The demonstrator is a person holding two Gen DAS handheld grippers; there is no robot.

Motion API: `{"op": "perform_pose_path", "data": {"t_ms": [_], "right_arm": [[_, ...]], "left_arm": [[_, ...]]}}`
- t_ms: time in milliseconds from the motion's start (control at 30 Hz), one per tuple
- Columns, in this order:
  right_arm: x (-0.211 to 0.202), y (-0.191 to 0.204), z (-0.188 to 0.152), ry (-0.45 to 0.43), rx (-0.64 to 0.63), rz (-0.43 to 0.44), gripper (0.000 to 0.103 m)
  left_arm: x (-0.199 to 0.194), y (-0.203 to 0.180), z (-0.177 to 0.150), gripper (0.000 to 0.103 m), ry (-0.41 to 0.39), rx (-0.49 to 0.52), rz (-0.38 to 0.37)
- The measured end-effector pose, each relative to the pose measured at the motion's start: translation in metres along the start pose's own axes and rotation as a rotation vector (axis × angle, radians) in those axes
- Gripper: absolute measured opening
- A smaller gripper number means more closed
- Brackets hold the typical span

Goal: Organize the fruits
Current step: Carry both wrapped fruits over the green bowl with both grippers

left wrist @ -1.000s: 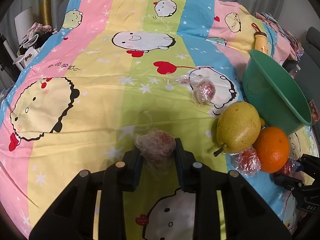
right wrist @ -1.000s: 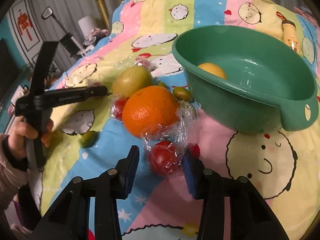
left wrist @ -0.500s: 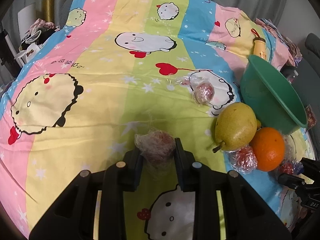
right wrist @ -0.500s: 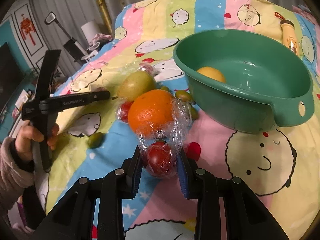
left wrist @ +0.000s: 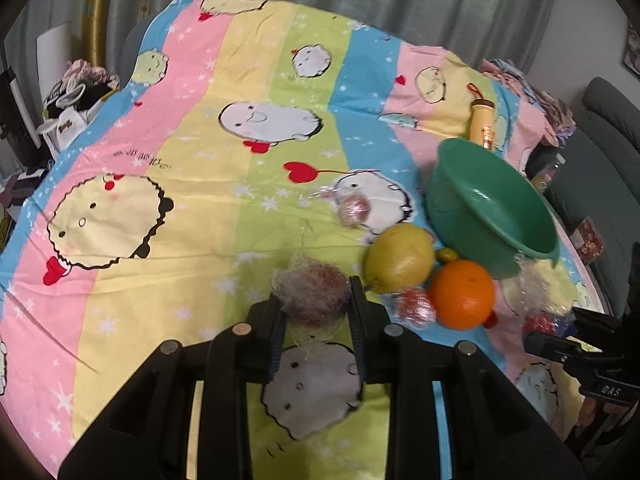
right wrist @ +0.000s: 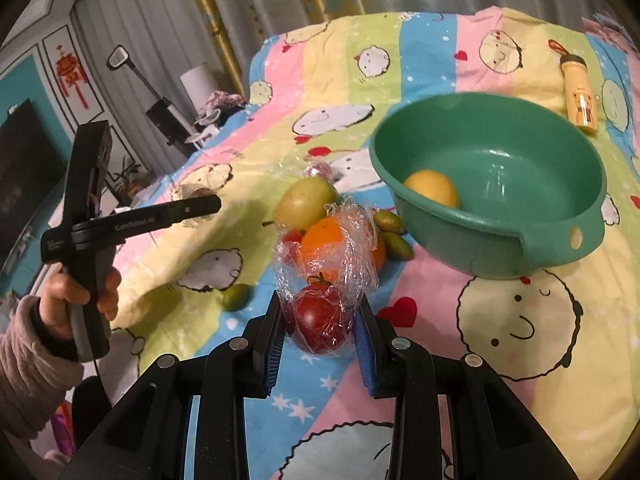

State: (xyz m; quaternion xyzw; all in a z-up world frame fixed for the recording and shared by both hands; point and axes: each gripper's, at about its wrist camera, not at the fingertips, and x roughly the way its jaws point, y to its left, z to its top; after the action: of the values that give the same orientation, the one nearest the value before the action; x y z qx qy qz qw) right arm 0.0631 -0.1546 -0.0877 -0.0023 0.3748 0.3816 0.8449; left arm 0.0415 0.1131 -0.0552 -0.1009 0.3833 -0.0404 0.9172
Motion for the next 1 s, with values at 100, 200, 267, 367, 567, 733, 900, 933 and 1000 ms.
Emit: {"op": "perform_pose_path", "data": {"t_ms": [100, 200, 267, 367, 567, 733, 900, 933, 1000], "right_arm": [[-0.005, 0.003, 0.002, -0.011, -0.003, 0.013, 0.034], [-0.011, 0.003, 0.003, -0.024, 0.008, 0.025, 0.034], [-0.014, 0.003, 0.003, -0.034, 0.011, 0.023, 0.034], [-0.022, 0.002, 0.004, -0.056, 0.015, 0.023, 0.034], [-0.038, -0.004, 0.005, -0.106, 0.031, 0.015, 0.034], [-0.049, -0.010, 0.005, -0.139, 0.048, 0.009, 0.034], [-0.057, -0.018, 0.005, -0.168, 0.068, 0.002, 0.034], [-0.059, -0.020, 0.005, -0.174, 0.072, 0.001, 0.034], [-0.062, -0.024, 0.005, -0.185, 0.079, -0.001, 0.034]], "left_arm": [[-0.008, -0.008, -0.001, 0.028, 0.004, 0.007, -0.005], [-0.014, -0.016, -0.001, 0.028, 0.007, 0.014, -0.017], [-0.019, -0.023, -0.002, 0.028, 0.006, 0.026, -0.021], [-0.024, -0.034, -0.003, 0.028, 0.008, 0.040, -0.033], [-0.029, -0.054, -0.003, 0.028, 0.011, 0.073, -0.056], [-0.031, -0.069, -0.001, 0.028, 0.006, 0.103, -0.074], [-0.031, -0.085, 0.004, 0.028, 0.004, 0.129, -0.088], [-0.031, -0.088, 0.005, 0.028, 0.004, 0.134, -0.093], [-0.030, -0.094, 0.007, 0.028, 0.002, 0.145, -0.094]]}}
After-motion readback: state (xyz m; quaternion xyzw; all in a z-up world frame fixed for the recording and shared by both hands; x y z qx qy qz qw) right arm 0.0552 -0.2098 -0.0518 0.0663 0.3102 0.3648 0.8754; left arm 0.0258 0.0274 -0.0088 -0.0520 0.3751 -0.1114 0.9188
